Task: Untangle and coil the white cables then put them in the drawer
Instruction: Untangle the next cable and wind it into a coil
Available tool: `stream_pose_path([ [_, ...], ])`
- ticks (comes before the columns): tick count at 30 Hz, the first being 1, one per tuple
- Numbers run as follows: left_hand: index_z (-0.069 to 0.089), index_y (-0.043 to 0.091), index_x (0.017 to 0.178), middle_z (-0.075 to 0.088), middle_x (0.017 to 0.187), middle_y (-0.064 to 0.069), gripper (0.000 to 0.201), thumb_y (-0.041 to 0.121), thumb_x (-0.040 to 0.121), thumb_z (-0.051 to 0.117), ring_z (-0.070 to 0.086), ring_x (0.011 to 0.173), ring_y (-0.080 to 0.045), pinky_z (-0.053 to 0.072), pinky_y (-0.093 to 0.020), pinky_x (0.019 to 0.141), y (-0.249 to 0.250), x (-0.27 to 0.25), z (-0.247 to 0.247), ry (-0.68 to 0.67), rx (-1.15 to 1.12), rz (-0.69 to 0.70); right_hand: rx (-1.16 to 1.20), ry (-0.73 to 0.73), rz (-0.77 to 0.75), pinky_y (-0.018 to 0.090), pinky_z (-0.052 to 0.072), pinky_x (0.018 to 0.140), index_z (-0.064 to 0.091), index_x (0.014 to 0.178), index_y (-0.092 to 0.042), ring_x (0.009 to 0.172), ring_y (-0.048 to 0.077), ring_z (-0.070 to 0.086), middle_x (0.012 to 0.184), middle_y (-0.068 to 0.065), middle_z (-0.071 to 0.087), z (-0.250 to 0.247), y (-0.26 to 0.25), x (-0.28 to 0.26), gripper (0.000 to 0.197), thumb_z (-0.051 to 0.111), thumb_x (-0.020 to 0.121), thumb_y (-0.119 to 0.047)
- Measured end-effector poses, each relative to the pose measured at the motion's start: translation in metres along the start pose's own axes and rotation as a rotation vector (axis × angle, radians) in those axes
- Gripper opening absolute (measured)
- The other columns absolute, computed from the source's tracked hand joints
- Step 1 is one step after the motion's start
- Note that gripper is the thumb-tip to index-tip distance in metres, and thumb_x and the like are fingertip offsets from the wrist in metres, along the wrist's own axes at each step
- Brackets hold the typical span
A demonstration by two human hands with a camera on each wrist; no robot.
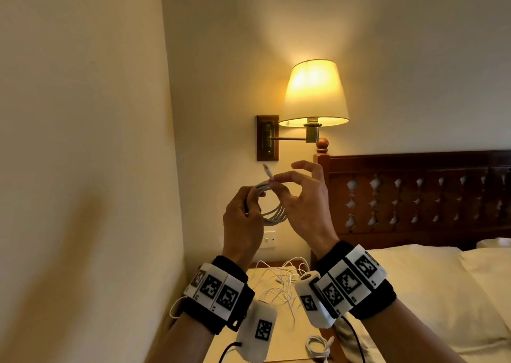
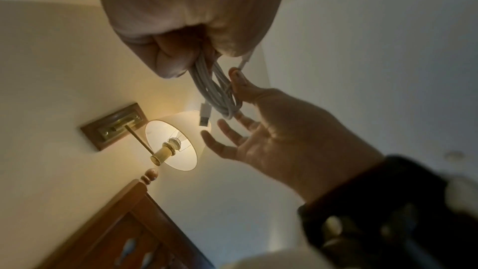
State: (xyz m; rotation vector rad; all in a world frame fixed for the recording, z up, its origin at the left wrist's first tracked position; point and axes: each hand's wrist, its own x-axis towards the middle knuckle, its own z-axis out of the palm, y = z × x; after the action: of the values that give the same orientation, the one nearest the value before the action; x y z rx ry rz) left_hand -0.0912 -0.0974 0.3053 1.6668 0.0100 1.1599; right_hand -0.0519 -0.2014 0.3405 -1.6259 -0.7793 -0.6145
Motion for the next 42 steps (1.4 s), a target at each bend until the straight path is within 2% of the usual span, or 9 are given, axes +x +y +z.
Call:
stream_pose_path([
  [7,0.061,0.011,0.094,0.055,0.069,-0.005,0.023,0.02,0.102,0.041,0.048,0.057,-0.003,0.039,-0.01,0.052,-0.022,-0.008,-0.013,0.045,0.113,0.08,0.045,-0.096,-0.048,0.009,0.042,0.075,0.067,0.095,-0.012,0.105,0.004,0.049,0.114,-0.006,0.051,0.007,0.007,0.006,0.009,0.07,0.086,-0.011],
  [15,0.061,0.012,0.091,0.043,0.062,-0.002,0.041,0.042,0.101,0.036,0.034,0.048,-0.009,0.029,-0.022,0.043,-0.004,0.001,-0.025,-0.166,-0.186,-0.247,0.063,-0.448,0.075,0.023,0.056,0.071,0.057,0.112,-0.016,0.081,0.012,0.07,0.096,0.0,0.071,-0.003,0.015,0.018,0.025,0.067,0.089,-0.022],
  [17,0.062,0.007,0.097,0.046,0.063,-0.002,0.055,0.053,0.098,0.032,0.035,0.05,-0.01,0.029,-0.022,0.043,0.0,0.001,-0.028,-0.194,-0.263,-0.395,0.036,-0.441,0.048,0.021,0.055,0.068,0.064,0.108,-0.015,0.074,0.009,0.07,0.087,-0.001,0.072,-0.007,0.02,0.016,0.021,0.067,0.089,-0.023],
  [20,0.06,0.007,0.097,0.049,0.069,-0.002,0.066,0.067,0.084,0.038,0.036,0.052,-0.009,0.029,-0.02,0.043,0.002,0.0,-0.028,-0.293,-0.275,-0.388,0.018,-0.394,0.038,0.021,0.056,0.069,0.069,0.102,-0.019,0.071,0.007,0.068,0.081,-0.004,0.071,-0.01,0.025,0.012,0.02,0.069,0.086,-0.03],
  [24,0.062,0.017,0.086,0.052,0.062,0.002,0.032,0.045,0.093,0.049,0.037,0.042,-0.004,0.031,-0.018,0.039,-0.003,0.0,-0.025,-0.252,-0.152,-0.23,0.068,-0.408,0.064,0.02,0.055,0.068,0.071,0.103,-0.017,0.069,0.006,0.066,0.08,-0.004,0.07,-0.012,0.025,0.008,0.021,0.069,0.086,-0.029],
  [27,0.065,0.017,0.089,0.053,0.063,0.003,0.03,0.04,0.097,0.047,0.04,0.044,-0.003,0.032,-0.016,0.041,-0.01,0.0,-0.026,-0.188,-0.135,-0.198,0.142,-0.507,0.145,0.024,0.057,0.074,0.069,0.107,-0.019,0.084,0.011,0.07,0.092,0.001,0.072,-0.016,0.024,0.007,0.018,0.067,0.089,-0.02],
  [32,0.071,0.015,0.1,0.064,0.072,-0.003,0.031,0.04,0.09,0.057,0.04,0.045,-0.006,0.03,-0.019,0.039,-0.01,-0.005,-0.03,-0.208,-0.198,-0.251,0.313,-0.491,0.27,0.027,0.058,0.076,0.069,0.108,-0.014,0.085,0.017,0.069,0.094,0.008,0.072,-0.021,0.03,-0.004,0.018,0.061,0.092,-0.013],
  [35,0.072,0.016,0.102,0.074,0.084,-0.004,0.031,0.038,0.08,0.068,0.056,0.054,-0.011,0.038,-0.022,0.038,-0.011,-0.015,-0.032,-0.214,-0.235,-0.317,0.364,-0.404,0.346,0.027,0.058,0.075,0.068,0.112,-0.009,0.081,0.015,0.069,0.092,0.008,0.072,-0.022,0.041,-0.013,0.021,0.059,0.094,-0.013],
  [42,0.073,0.005,0.097,0.075,0.08,-0.012,0.024,0.023,0.081,0.074,0.068,0.061,-0.019,0.055,-0.027,0.055,-0.048,-0.045,-0.017,-0.13,-0.276,-0.498,0.417,-0.353,0.49,0.025,0.057,0.075,0.061,0.124,-0.013,0.094,0.016,0.07,0.109,0.009,0.07,-0.027,0.067,-0.056,0.036,0.061,0.089,-0.025],
])
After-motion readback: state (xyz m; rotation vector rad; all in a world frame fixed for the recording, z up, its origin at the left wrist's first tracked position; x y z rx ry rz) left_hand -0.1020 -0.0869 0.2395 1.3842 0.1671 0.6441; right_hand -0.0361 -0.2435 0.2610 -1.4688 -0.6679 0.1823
